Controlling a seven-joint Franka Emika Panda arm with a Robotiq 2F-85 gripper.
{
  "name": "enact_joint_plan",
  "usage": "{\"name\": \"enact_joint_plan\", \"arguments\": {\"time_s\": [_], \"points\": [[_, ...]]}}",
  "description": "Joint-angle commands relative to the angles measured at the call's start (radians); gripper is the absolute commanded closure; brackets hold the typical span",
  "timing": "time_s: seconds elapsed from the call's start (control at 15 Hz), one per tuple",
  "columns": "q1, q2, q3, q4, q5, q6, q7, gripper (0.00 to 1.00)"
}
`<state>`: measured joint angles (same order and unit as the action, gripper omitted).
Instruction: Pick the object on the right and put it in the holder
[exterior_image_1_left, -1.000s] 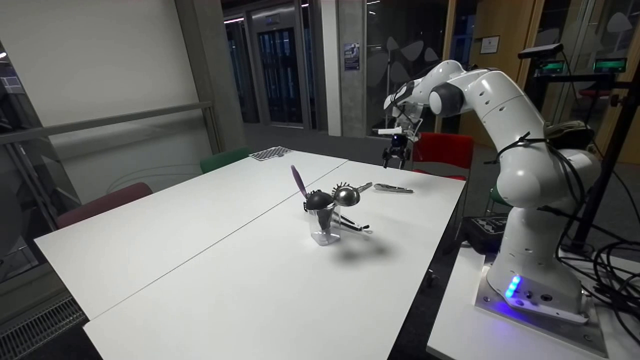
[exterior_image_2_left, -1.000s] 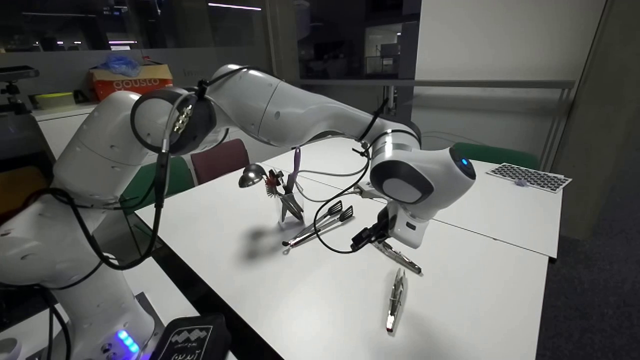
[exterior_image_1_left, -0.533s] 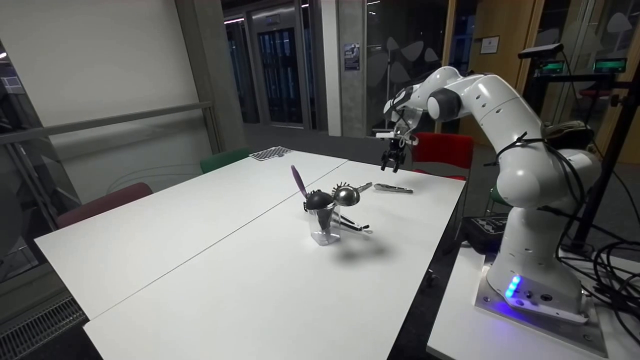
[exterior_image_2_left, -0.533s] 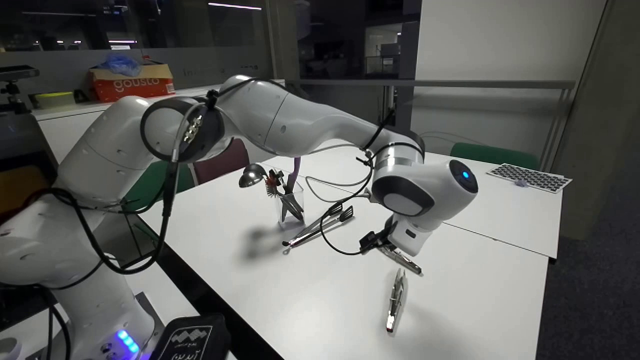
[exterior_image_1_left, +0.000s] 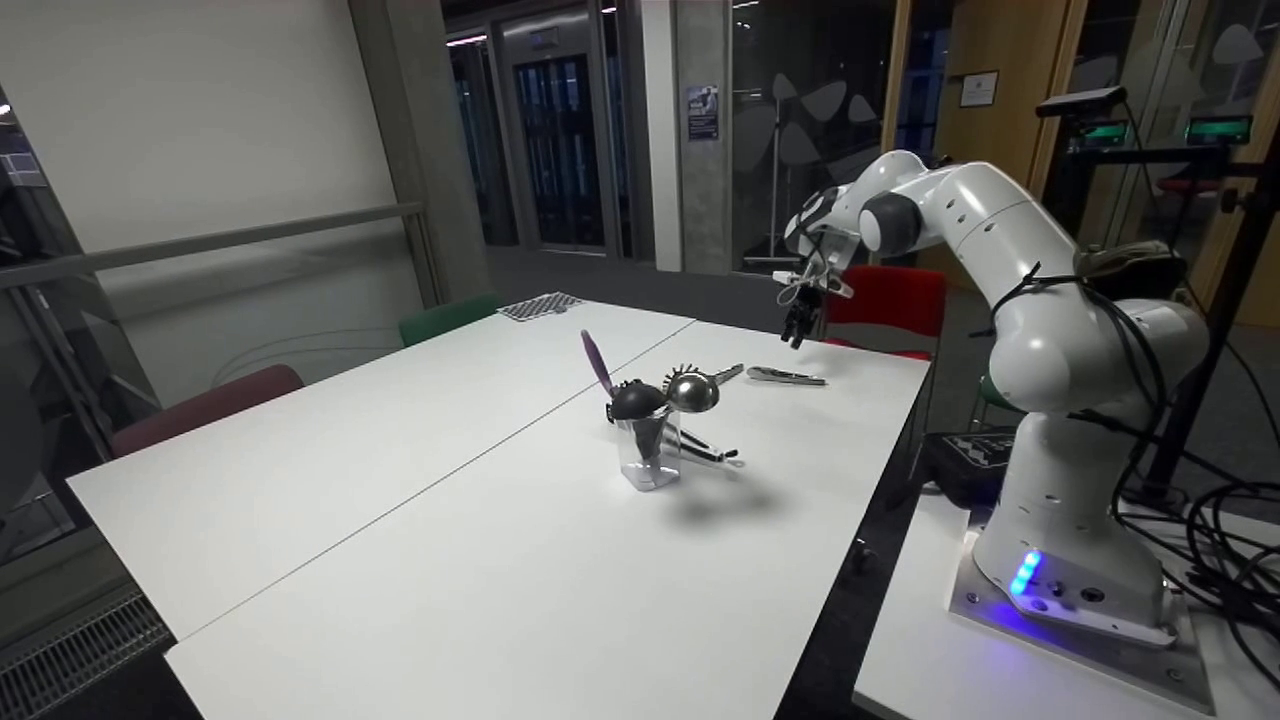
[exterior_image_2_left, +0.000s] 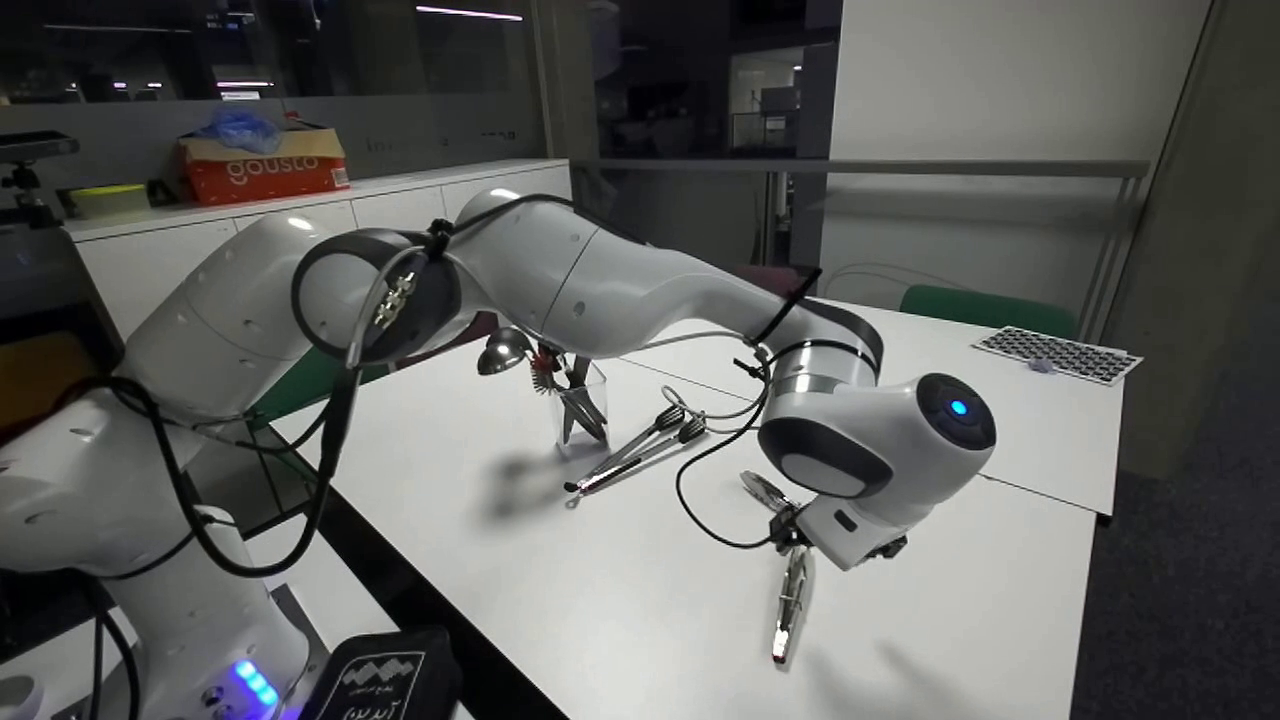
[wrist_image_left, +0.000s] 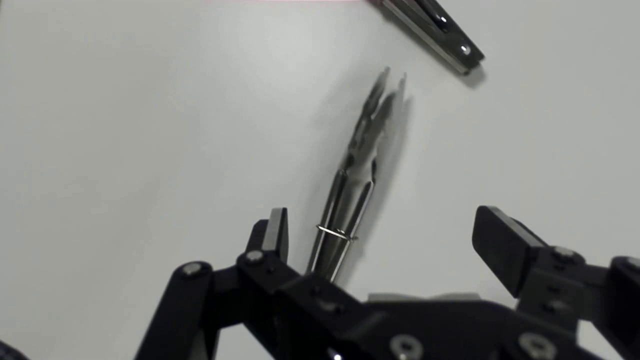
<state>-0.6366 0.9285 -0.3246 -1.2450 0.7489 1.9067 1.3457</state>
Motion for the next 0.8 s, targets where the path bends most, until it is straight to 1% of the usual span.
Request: {"name": "enact_joint_plan", "arguments": {"time_s": [0.0, 0.13, 0.2, 0.33, 0.4, 0.53, 0.73], "points": [[0.054, -0.067, -0.06, -0.124, 0.0, 0.141, 0.121, 0.0], [0.109, -0.093, -0.112, -0.197, -0.04, 0.209, 0.199, 0.0], [0.14, -0.104, -0.144, -0.229, -0.07, 0.225, 0.238, 0.0], [0.174, -0.123, -0.175, -0.264, -0.123, 0.173, 0.256, 0.0], [0.152, -0.142, -0.135, -0.27, -0.183, 0.149, 0.269, 0.0], [0.149, -0.176, -0.11, -0.298, -0.247, 0.093, 0.238, 0.0], [0.143, -0.198, -0.086, -0.306, -0.3, 0.036, 0.24, 0.0]]}}
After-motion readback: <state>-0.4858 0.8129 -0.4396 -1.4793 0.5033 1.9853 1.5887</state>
